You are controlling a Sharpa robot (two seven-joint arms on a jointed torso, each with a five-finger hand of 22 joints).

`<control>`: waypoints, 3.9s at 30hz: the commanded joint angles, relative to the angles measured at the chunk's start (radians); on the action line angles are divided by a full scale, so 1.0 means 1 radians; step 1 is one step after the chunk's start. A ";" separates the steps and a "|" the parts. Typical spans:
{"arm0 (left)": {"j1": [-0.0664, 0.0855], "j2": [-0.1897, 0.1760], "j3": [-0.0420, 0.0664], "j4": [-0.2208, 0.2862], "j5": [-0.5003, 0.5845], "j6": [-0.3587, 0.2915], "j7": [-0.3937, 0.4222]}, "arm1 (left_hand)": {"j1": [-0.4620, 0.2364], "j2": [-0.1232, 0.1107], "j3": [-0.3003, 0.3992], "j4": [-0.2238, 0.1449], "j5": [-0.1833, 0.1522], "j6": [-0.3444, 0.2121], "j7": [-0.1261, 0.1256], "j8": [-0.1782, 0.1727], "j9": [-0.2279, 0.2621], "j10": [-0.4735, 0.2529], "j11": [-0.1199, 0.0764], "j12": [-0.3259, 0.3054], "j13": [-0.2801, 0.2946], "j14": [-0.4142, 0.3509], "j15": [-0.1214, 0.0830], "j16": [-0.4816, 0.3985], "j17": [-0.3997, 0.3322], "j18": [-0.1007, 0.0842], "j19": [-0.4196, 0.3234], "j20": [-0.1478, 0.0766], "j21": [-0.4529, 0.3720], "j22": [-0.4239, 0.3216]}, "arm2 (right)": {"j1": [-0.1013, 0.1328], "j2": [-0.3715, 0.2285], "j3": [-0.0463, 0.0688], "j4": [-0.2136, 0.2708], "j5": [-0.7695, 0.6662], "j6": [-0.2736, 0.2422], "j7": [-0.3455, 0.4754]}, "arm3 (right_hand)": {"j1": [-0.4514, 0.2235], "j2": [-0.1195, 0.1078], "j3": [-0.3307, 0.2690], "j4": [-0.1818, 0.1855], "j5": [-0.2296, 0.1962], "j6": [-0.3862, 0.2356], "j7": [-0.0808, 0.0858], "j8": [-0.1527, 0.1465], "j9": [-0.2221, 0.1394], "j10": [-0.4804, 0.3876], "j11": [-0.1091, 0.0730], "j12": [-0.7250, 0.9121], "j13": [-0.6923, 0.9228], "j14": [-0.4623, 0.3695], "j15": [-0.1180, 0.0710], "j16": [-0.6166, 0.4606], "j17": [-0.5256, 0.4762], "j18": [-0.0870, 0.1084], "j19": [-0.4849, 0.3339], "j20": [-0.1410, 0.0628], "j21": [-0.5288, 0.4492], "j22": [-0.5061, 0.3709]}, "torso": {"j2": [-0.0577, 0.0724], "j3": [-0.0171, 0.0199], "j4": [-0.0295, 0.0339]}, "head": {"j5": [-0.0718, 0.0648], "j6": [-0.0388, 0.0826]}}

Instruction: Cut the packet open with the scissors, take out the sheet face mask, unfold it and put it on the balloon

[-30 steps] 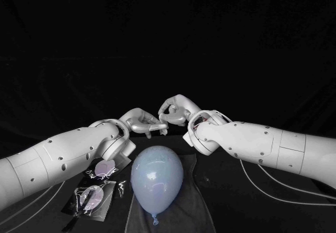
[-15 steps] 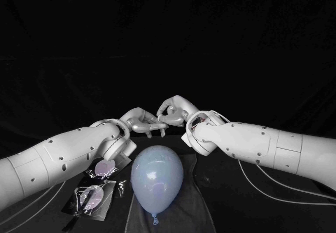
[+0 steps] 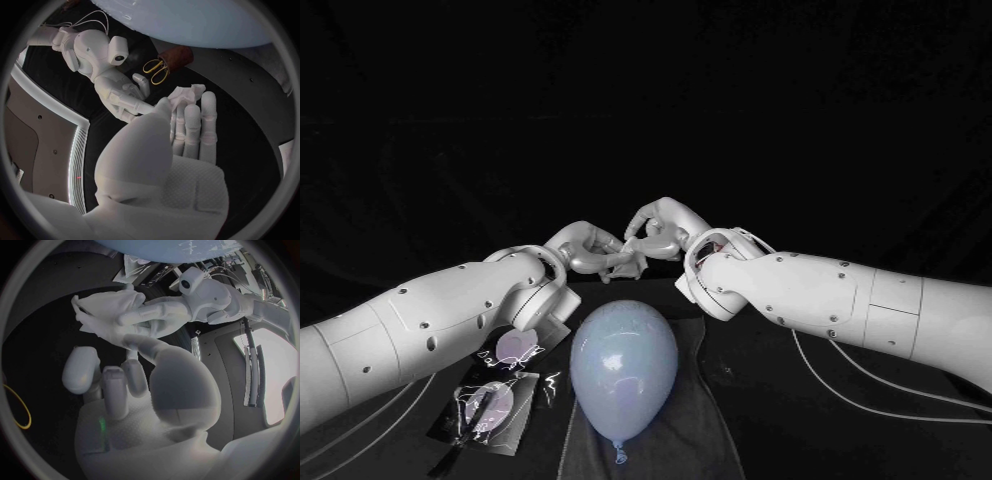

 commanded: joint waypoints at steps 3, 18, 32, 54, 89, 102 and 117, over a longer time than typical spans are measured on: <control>0.000 -0.010 0.001 0.008 0.040 0.032 0.028 | -0.038 -0.056 0.169 -0.013 0.003 0.004 0.006 0.031 0.024 0.020 -0.002 -0.007 -0.012 0.001 -0.002 -0.008 -0.005 0.008 -0.026 -0.001 0.042 0.042 | 0.000 0.000 0.000 -0.012 -0.017 0.006 -0.004 | -0.003 -0.005 0.006 0.000 0.006 0.007 0.001 0.004 0.001 0.005 0.002 0.002 0.025 0.087 -0.006 0.004 0.196 -0.008 0.005 -0.002 0.003 0.145 | 0.001 -0.0001 -0.0002 | -0.001 -0.002; 0.001 -0.028 0.001 0.005 0.073 0.051 0.033 | -0.156 -0.102 0.271 -0.042 0.002 0.005 -0.006 0.067 0.046 0.032 -0.004 0.009 -0.009 0.009 -0.001 0.000 -0.003 0.009 -0.040 0.005 0.054 0.061 | 0.000 -0.010 -0.001 -0.019 -0.018 0.057 0.007 | 0.000 -0.003 0.001 0.004 -0.079 -0.012 0.007 0.007 -0.005 -0.019 0.006 -0.026 -0.003 0.082 -0.002 -0.003 0.178 -0.004 -0.010 0.001 -0.022 0.137 | 0.001 -0.0003 0.0003 | -0.004 -0.009; 0.001 -0.035 0.001 -0.003 0.088 0.016 0.032 | -0.173 -0.095 0.317 -0.091 0.002 -0.020 -0.012 0.071 0.050 0.093 -0.031 0.051 0.007 0.249 -0.029 0.094 0.311 0.012 0.007 -0.015 0.076 0.071 | 0.000 -0.039 -0.004 0.003 -0.017 0.077 0.013 | 0.010 0.000 -0.010 0.004 -0.163 -0.029 0.012 0.012 -0.009 -0.038 0.012 -0.048 -0.025 0.079 0.003 -0.007 0.169 -0.002 -0.017 0.006 -0.030 0.134 | 0.000 0.0001 -0.0015 | -0.001 -0.014; 0.001 -0.027 0.002 0.011 0.093 0.054 0.051 | -0.195 -0.112 0.386 -0.137 0.002 0.001 -0.011 0.051 0.034 0.125 -0.032 0.059 0.012 0.288 -0.032 0.096 0.354 0.010 0.013 -0.026 0.104 0.094 | -0.017 -0.029 -0.015 -0.024 0.056 0.164 0.034 | -0.020 -0.062 -0.212 0.101 -0.289 -0.188 0.100 -0.177 -0.118 -0.286 0.096 -0.193 -0.200 0.001 0.080 -0.065 0.016 0.041 -0.161 0.075 -0.333 0.057 | 0.000 0.0000 0.0001 | 0.006 -0.019; 0.001 -0.029 0.003 0.018 0.118 0.053 0.058 | -0.206 -0.115 0.403 -0.151 0.002 0.010 -0.010 0.048 0.032 0.132 -0.032 0.060 0.013 0.300 -0.033 0.096 0.369 0.010 0.014 -0.028 0.112 0.100 | -0.076 -0.034 -0.020 -0.044 0.109 0.171 0.091 | 0.129 0.044 -0.250 0.117 -0.335 -0.065 0.048 -0.090 -0.100 -0.214 0.052 -0.096 -0.164 0.010 0.047 -0.040 0.033 0.035 -0.122 0.056 -0.273 0.083 | 0.000 -0.0008 -0.0002 | 0.008 -0.021; 0.001 -0.029 0.003 0.021 0.128 0.062 0.052 | -0.209 -0.116 0.406 -0.154 0.002 0.011 -0.009 0.047 0.032 0.134 -0.031 0.060 0.013 0.303 -0.032 0.097 0.374 0.010 0.015 -0.028 0.113 0.101 | -0.082 -0.028 -0.020 -0.043 0.153 0.093 0.138 | 0.075 0.004 -0.248 0.124 -0.334 -0.090 0.046 -0.085 -0.102 -0.187 0.047 -0.096 -0.162 0.027 0.036 -0.036 0.051 0.029 -0.102 0.038 -0.251 0.090 | 0.001 -0.0005 -0.0004 | 0.008 -0.019; 0.001 -0.029 0.003 0.018 0.130 0.058 0.051 | -0.210 -0.117 0.409 -0.156 0.002 0.012 -0.008 0.047 0.032 0.135 -0.030 0.060 0.013 0.306 -0.032 0.097 0.378 0.010 0.018 -0.029 0.117 0.105 | -0.084 -0.029 -0.020 -0.041 0.159 0.104 0.148 | 0.075 -0.035 -0.265 0.112 -0.330 -0.153 0.087 -0.130 -0.129 -0.274 0.085 -0.130 -0.216 0.002 0.072 -0.047 0.013 0.038 -0.146 0.067 -0.338 0.071 | 0.000 -0.0003 -0.0003 | 0.008 -0.017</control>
